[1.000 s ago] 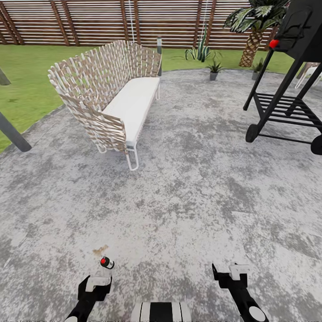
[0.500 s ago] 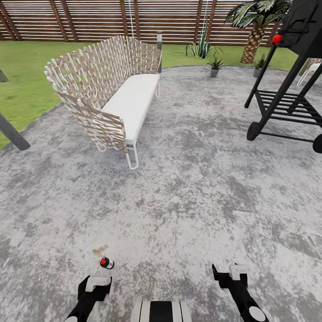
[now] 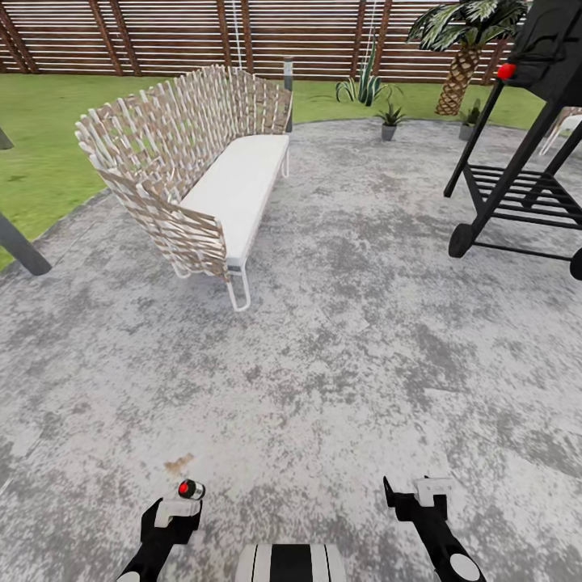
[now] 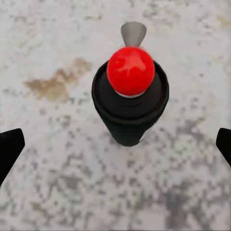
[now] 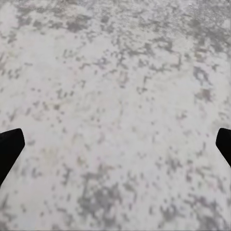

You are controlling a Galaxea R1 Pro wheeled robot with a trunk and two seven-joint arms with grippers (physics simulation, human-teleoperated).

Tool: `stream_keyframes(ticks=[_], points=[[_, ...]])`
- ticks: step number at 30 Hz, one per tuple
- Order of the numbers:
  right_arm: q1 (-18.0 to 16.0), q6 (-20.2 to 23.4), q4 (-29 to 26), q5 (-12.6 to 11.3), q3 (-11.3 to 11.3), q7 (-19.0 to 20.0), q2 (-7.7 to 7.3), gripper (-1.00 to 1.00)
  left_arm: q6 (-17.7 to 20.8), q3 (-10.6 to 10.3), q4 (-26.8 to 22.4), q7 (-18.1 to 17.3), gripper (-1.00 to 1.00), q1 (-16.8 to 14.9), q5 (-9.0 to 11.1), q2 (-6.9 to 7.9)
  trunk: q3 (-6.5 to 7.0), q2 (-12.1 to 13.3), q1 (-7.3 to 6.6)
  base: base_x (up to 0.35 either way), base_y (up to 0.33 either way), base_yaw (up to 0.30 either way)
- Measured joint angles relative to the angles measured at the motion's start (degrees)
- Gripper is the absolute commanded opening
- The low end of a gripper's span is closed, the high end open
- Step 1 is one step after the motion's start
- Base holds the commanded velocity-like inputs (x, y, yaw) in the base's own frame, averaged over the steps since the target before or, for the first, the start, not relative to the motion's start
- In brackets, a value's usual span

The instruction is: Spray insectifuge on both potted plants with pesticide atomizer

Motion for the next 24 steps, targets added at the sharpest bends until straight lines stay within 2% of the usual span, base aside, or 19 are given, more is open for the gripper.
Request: stream_keyframes(ticks=[18, 22, 24], points=[[0.0, 0.0, 0.0, 0.0, 0.06, 0.0, 0.0, 1.0, 0.0, -0.17, 0.0, 0.0, 1.0, -0.02, -0.02, 0.0, -0.01, 0.0, 0.01, 0.04, 0.0, 0.0], [0.0, 0.0, 0.0, 0.0, 0.0, 0.0, 0.0, 1.0, 0.0, -0.2, 0.0, -0.01, 1.0, 0.0, -0.02, 0.0, -1.08, -0.05, 0.11, 0.0, 0.0, 0.0], [0.0, 0.0, 0.0, 0.0, -0.02, 0.0, 0.0, 1.0, 0.0, -0.2, 0.0, 0.0, 1.0, 0.0, -0.02, 0.0, -1.2, -0.05, 0.11, 0.0, 0.0, 0.0]])
